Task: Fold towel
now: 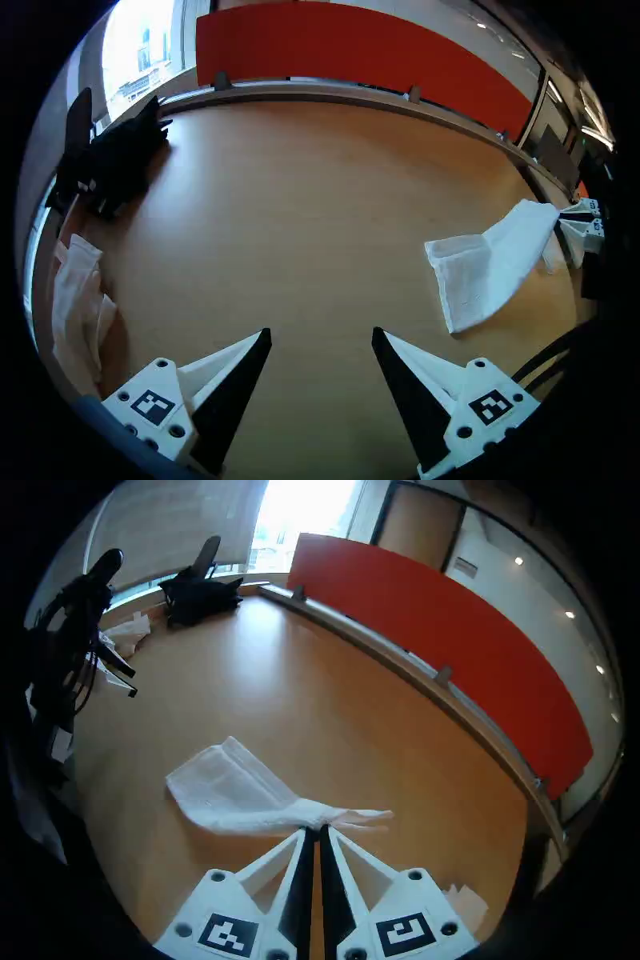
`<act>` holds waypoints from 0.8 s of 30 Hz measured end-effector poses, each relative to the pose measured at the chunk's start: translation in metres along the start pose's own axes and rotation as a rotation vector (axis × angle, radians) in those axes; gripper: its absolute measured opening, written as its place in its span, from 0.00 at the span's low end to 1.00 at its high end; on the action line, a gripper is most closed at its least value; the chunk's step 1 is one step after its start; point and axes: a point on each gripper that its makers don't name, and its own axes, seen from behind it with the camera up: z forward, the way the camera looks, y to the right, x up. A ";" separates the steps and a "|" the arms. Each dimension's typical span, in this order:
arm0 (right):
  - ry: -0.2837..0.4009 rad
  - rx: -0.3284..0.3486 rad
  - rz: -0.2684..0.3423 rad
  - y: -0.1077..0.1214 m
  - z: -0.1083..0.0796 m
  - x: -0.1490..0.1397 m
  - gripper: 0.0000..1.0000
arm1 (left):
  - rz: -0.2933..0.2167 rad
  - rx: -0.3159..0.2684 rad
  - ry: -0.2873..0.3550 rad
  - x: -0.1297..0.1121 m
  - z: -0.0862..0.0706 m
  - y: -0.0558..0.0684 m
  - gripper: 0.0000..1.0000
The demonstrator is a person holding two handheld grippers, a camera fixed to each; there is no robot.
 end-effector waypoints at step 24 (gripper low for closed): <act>0.036 0.154 -0.111 -0.083 0.033 0.034 0.04 | 0.007 -0.015 0.017 0.002 -0.007 0.009 0.93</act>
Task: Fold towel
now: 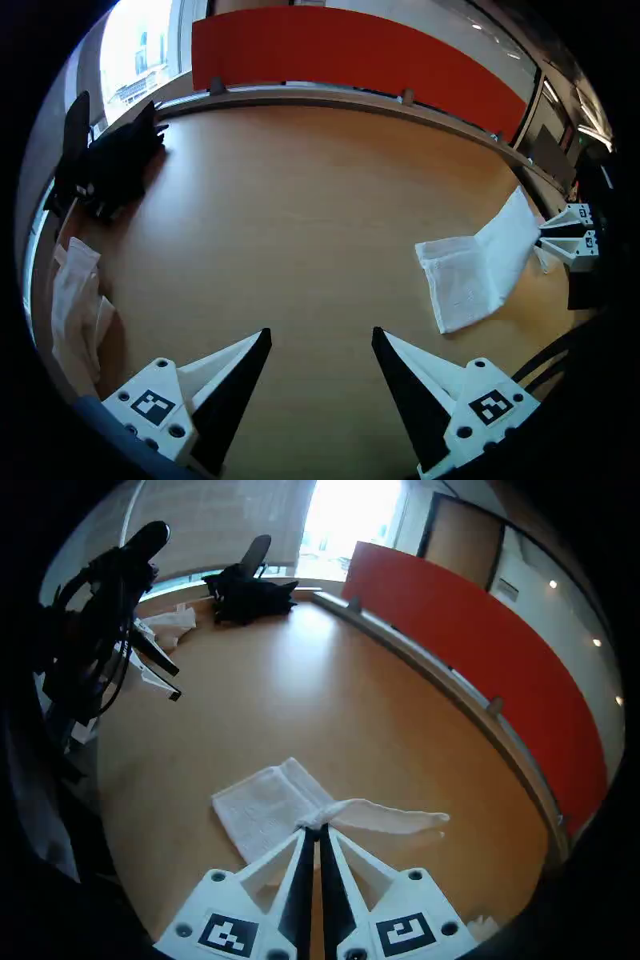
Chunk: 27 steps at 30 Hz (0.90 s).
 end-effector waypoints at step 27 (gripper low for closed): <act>-0.113 0.126 0.048 -0.051 0.034 -0.028 0.69 | -0.043 0.041 0.001 -0.015 -0.014 -0.028 0.93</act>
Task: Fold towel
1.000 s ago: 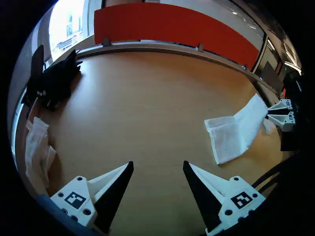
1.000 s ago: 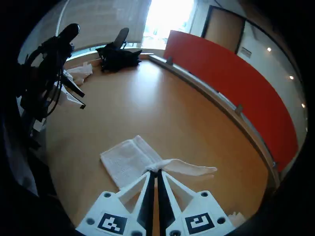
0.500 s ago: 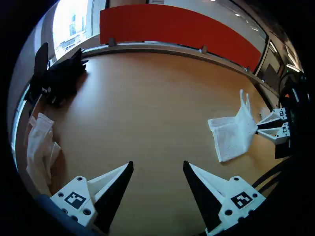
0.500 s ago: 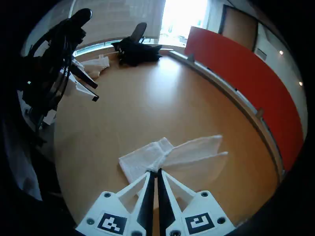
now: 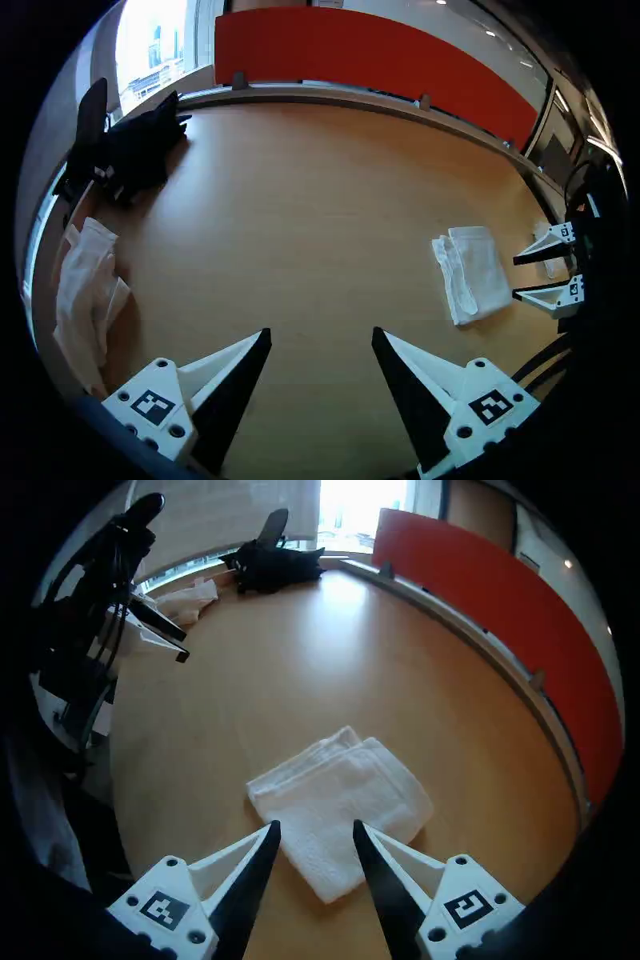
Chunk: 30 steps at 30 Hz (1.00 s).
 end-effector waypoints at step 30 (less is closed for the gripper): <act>-0.107 -0.038 0.063 0.008 -0.008 -0.072 0.69 | 0.013 -0.008 -0.003 -0.002 -0.001 0.006 0.93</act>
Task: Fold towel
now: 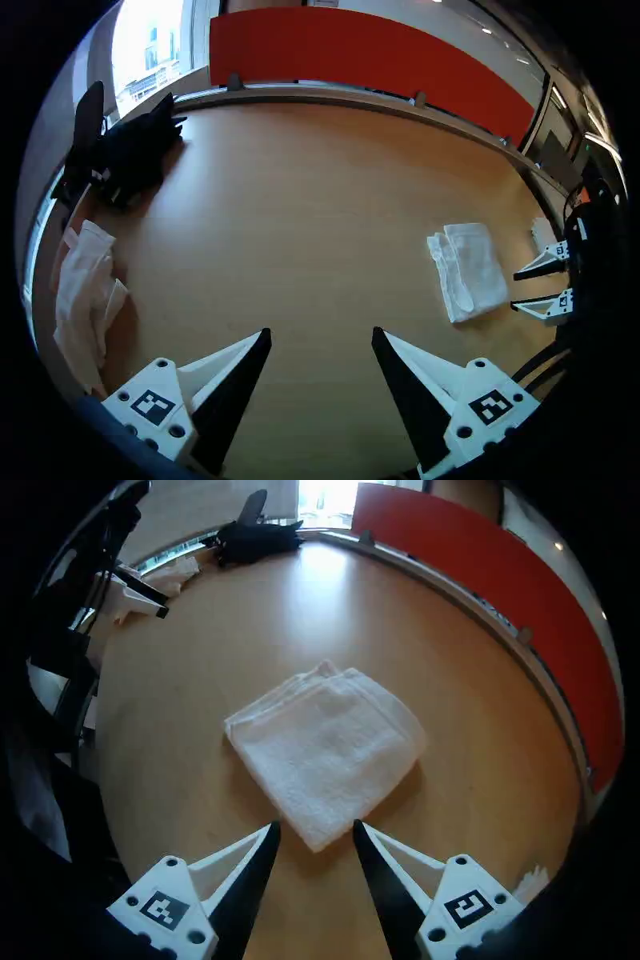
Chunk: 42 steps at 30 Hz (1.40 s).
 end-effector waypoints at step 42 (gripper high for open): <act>-0.037 0.009 0.039 -0.002 0.016 -0.026 0.15 | -0.001 -0.003 -0.002 -0.004 -0.002 0.000 0.93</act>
